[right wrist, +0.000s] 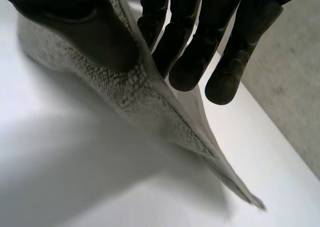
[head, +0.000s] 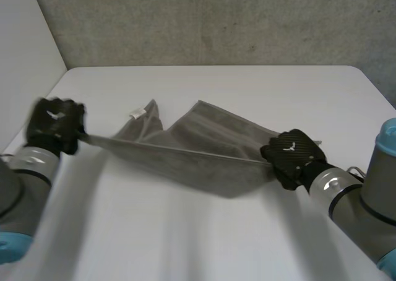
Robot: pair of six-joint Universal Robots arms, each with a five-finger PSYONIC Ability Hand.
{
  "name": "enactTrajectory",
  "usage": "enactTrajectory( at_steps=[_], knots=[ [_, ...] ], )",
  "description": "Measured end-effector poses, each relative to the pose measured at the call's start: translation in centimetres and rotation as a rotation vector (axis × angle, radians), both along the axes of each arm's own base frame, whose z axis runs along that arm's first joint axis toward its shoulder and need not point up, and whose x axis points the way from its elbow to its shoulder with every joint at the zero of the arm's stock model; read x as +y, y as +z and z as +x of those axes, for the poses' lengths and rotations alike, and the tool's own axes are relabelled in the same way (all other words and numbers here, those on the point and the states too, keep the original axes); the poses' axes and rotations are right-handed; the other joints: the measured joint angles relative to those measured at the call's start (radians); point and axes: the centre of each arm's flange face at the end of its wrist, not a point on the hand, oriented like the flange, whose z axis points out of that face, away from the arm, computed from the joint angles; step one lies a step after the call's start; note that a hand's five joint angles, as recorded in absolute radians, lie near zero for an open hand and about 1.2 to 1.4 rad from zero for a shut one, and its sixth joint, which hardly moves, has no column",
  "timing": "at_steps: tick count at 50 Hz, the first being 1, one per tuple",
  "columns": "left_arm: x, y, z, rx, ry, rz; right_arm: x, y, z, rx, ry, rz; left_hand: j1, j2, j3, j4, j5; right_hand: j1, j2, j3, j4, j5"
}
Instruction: Fold the laundry
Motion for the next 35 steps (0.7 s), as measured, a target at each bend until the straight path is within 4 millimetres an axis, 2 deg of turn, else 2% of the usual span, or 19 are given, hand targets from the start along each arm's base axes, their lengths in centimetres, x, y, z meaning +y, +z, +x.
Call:
enactTrajectory(
  at_steps=[2, 6, 11, 16, 21, 24, 31, 35],
  knots=[
    [-0.1, 1.3, 1.1, 0.008, 0.035, -0.046, 0.8, 0.6, 1.2, -0.022, 0.036, -0.011, 0.003, 0.0, 0.0, 0.0, 0.0, 0.0, 0.0, 0.0, 0.0, 0.008],
    [0.1, 2.6, 2.6, 0.016, 0.079, -0.093, 2.0, 1.3, 3.3, -0.066, 0.097, -0.014, 0.007, 0.0, 0.0, 0.0, 0.0, 0.0, 0.006, 0.0, 0.0, 0.012],
    [0.4, 2.4, 3.3, 0.015, 0.093, -0.09, 2.8, 1.6, 5.1, -0.098, 0.145, -0.003, 0.007, 0.0, 0.0, 0.0, 0.0, 0.0, 0.006, 0.0, 0.0, 0.015],
    [0.5, 1.3, 3.7, 0.012, 0.075, -0.052, 3.0, 1.3, 6.6, -0.106, 0.177, 0.015, 0.008, 0.0, 0.0, 0.0, 0.0, 0.0, 0.006, 0.0, 0.0, 0.015],
    [0.2, 0.9, 3.8, 0.015, 0.06, -0.035, 2.5, 0.7, 7.1, -0.093, 0.174, 0.039, 0.008, 0.0, 0.0, 0.0, 0.0, -0.043, -0.054, -0.055, -0.051, -0.058],
    [-0.2, 1.3, 3.7, 0.019, 0.052, -0.048, 2.1, 0.1, 7.1, -0.082, 0.164, 0.066, 0.008, 0.0, 0.0, 0.0, 0.0, -0.243, -0.257, -0.253, -0.246, -0.267],
    [-1.0, 4.4, 2.7, 0.039, 0.026, -0.146, 0.5, -1.4, 6.4, -0.099, 0.105, 0.146, 0.008, 0.0, 0.0, 0.0, 0.0, -0.639, -0.644, -0.643, -0.636, -0.676],
    [-1.3, 6.3, 1.9, 0.054, 0.004, -0.199, -0.8, -1.5, 5.7, -0.141, 0.052, 0.183, 0.008, 0.0, 0.0, 0.0, 0.0, -0.699, -0.707, -0.717, -0.716, -0.758]
  ],
)
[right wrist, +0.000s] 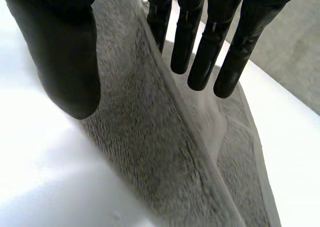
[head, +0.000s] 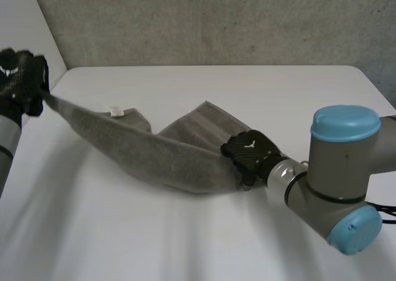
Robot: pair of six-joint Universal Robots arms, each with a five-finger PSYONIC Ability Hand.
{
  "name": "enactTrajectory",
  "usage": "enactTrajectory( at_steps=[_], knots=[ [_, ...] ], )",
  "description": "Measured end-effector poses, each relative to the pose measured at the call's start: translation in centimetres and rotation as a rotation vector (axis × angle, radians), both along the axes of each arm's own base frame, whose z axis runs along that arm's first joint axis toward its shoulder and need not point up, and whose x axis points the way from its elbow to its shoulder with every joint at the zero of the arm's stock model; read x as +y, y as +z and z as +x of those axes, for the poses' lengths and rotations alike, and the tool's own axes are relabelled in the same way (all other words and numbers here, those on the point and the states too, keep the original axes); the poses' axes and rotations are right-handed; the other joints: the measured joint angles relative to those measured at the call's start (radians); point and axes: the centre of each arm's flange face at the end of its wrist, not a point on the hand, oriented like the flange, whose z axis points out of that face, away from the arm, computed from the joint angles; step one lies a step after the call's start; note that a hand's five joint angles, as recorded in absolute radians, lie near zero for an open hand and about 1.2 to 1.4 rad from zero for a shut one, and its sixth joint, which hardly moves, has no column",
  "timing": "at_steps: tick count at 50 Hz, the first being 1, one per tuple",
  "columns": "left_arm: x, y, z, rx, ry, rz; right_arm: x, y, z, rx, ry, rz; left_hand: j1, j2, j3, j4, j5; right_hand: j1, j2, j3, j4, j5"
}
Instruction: Fold the laundry
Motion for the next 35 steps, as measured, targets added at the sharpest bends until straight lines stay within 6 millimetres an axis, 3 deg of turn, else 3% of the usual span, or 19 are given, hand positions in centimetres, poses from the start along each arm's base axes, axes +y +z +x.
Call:
enactTrajectory(
  at_steps=[7, 27, 31, 35],
  knots=[
    [-0.1, 1.7, -0.7, 0.009, -0.016, -0.033, -1.8, 0.3, -1.4, -0.039, -0.054, 0.052, 0.0, 0.0, 0.0, 0.0, 0.0, -0.069, -0.063, -0.058, -0.047, -0.061],
    [-0.4, 1.5, -0.2, 0.007, -0.001, -0.021, -5.0, -1.3, -4.1, -0.022, -0.123, 0.119, 0.0, 0.0, 0.0, 0.0, 0.0, -0.042, -0.06, -0.04, -0.038, -0.005],
    [-0.4, 1.5, -0.2, 0.007, 0.001, -0.021, -5.7, -1.5, -4.7, -0.021, -0.146, 0.123, 0.0, 0.0, 0.0, 0.0, 0.0, 0.01, 0.006, 0.017, 0.018, 0.05],
    [-0.5, 1.4, 0.0, 0.007, 0.006, -0.02, -6.3, -1.7, -5.4, -0.019, -0.169, 0.129, 0.0, 0.0, 0.0, 0.0, 0.0, 0.206, 0.207, 0.217, 0.213, 0.239]
  ],
)
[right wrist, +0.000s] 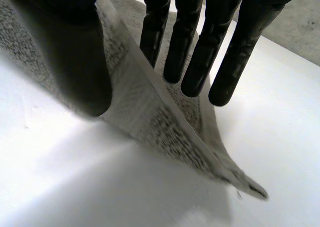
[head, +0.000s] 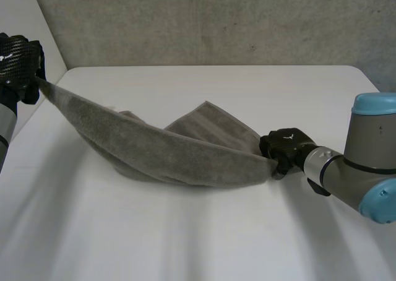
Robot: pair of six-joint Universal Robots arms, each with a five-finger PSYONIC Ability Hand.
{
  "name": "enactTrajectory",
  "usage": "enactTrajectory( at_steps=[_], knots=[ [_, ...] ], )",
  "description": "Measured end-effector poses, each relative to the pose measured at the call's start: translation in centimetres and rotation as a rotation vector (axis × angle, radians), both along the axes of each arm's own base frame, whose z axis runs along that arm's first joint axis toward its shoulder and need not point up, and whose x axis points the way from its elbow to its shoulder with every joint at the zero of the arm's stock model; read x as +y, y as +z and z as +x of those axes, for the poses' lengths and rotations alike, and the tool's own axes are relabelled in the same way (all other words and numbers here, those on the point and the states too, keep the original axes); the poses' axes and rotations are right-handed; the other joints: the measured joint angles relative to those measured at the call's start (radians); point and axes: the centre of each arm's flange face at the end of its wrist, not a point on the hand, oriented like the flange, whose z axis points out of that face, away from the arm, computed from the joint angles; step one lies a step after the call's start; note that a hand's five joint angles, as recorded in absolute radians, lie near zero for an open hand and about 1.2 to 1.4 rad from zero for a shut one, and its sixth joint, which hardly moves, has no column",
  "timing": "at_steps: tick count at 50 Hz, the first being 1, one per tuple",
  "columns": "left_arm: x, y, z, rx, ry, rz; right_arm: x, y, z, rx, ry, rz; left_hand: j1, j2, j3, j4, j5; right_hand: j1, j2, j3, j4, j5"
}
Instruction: Fold the laundry
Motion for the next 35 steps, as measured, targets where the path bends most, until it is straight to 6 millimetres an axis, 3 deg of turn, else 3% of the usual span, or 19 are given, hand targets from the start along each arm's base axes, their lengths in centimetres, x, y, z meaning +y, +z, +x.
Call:
enactTrajectory(
  at_steps=[6, 13, 18, 23, 25, 27, 29, 32, 35],
  knots=[
    [-0.2, -0.1, 0.3, 0.0, 0.009, 0.002, -0.8, 0.3, -0.9, -0.002, -0.03, -0.007, 0.0, 0.0, 0.0, 0.0, 0.0, 0.48, 0.469, 0.458, 0.468, 0.475],
    [-0.2, 0.0, 0.4, 0.001, 0.012, 0.001, -1.8, 2.3, -2.3, -0.021, -0.067, -0.059, 0.0, 0.0, 0.0, 0.0, 0.0, 0.492, 0.494, 0.5, 0.507, 0.503],
    [-0.1, 0.2, 0.3, 0.002, 0.009, -0.006, -1.9, 5.1, -2.9, -0.049, -0.069, -0.112, 0.0, 0.0, 0.0, 0.0, 0.0, 0.492, 0.494, 0.5, 0.507, 0.503],
    [0.2, 1.3, 0.1, 0.008, 0.007, -0.034, -1.5, 11.2, -3.8, -0.098, -0.065, -0.254, 0.0, 0.0, 0.0, 0.0, 0.0, 0.492, 0.494, 0.5, 0.507, 0.503],
    [0.5, 2.4, 0.2, 0.02, 0.011, -0.057, -0.7, 16.0, -4.6, -0.128, -0.071, -0.391, 0.0, 0.0, 0.0, 0.0, 0.0, 0.492, 0.496, 0.5, 0.507, 0.503],
    [0.7, 3.2, 0.2, 0.034, 0.016, -0.075, 0.0, 18.7, -5.0, -0.145, -0.077, -0.475, 0.0, 0.0, 0.0, 0.0, 0.0, 0.492, 0.496, 0.5, 0.507, 0.503],
    [1.1, 4.8, 0.4, 0.07, 0.025, -0.108, 1.6, 23.9, -5.9, -0.173, -0.091, -0.632, 0.0, 0.0, 0.0, 0.0, 0.0, 0.493, 0.496, 0.5, 0.507, 0.503],
    [1.5, 6.4, 0.5, 0.116, 0.033, -0.133, 3.2, 27.9, -6.6, -0.19, -0.104, -0.741, 0.0, 0.0, 0.0, 0.0, 0.0, 0.493, 0.496, 0.5, 0.507, 0.503],
    [1.8, 7.6, 0.5, 0.151, 0.034, -0.139, 3.6, 29.5, -6.9, -0.186, -0.107, -0.744, 0.0, 0.0, 0.0, 0.0, 0.0, 0.493, 0.496, 0.5, 0.507, 0.503]
  ],
)
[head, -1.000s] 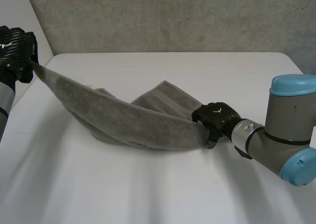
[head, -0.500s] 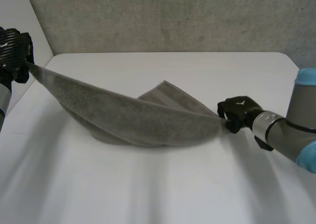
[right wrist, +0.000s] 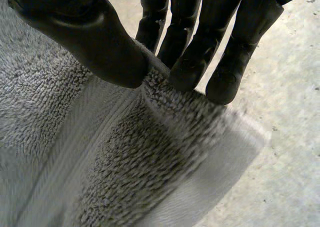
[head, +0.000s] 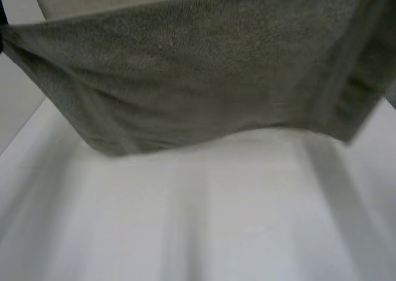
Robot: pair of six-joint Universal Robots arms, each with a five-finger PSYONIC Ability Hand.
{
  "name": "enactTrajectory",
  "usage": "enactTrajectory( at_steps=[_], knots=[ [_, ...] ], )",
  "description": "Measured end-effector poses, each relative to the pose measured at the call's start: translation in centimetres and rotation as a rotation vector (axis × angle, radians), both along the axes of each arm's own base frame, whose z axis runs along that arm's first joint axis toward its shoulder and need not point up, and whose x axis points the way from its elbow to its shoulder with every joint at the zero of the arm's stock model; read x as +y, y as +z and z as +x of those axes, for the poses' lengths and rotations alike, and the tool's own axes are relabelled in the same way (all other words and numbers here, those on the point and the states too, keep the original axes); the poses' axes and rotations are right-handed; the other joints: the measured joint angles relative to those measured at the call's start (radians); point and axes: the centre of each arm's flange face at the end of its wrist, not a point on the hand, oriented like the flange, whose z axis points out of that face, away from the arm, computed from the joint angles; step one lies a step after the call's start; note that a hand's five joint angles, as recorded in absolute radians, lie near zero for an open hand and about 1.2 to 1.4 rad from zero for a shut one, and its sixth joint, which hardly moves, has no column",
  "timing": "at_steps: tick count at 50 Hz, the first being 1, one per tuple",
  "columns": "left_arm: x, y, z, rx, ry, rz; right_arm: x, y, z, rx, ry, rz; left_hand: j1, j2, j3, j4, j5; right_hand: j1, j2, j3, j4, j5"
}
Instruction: Fold the laundry
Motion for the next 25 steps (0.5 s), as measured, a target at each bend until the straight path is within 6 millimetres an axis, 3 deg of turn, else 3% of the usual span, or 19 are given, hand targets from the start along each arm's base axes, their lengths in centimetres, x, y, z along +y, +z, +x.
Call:
enactTrajectory(
  at_steps=[4, 7, 10, 16, 21, 25],
  knots=[
    [0.0, 0.4, -0.3, 0.018, -0.012, 0.03, -1.2, -1.0, 0.3, 0.039, 0.015, 0.118, 0.0, 0.0, 0.0, 0.0, 0.0, 0.0, 0.0, 0.0, 0.0, 0.0],
    [-0.6, -0.5, -0.9, 0.012, -0.026, 0.089, -2.6, -3.5, 1.0, 0.112, 0.038, 0.248, 0.0, 0.0, 0.0, 0.0, 0.0, 0.0, 0.0, 0.0, 0.0, 0.0],
    [-2.1, -3.1, -1.8, -0.016, -0.046, 0.194, -3.7, -6.9, 2.3, 0.233, 0.07, 0.375, 0.0, 0.0, 0.0, 0.0, 0.0, 0.0, 0.0, 0.0, 0.0, 0.0],
    [-4.8, -8.2, -4.0, -0.12, -0.076, 0.352, -5.6, -11.6, 4.1, 0.403, 0.06, 0.478, 0.0, 0.0, 0.0, 0.0, 0.0, 0.0, 0.0, 0.0, 0.0, 0.0],
    [-7.0, -9.8, -5.7, -0.194, -0.082, 0.371, -8.5, -12.9, 4.5, 0.44, -0.022, 0.438, 0.0, 0.0, 0.0, 0.0, 0.0, 0.0, 0.0, 0.0, 0.0, 0.0],
    [-9.3, -8.2, -7.0, -0.196, -0.079, 0.281, -11.4, -11.3, 4.8, 0.395, -0.109, 0.291, 0.0, 0.0, 0.0, 0.0, 0.0, 0.0, 0.0, 0.0, 0.0, 0.0]
  ],
)
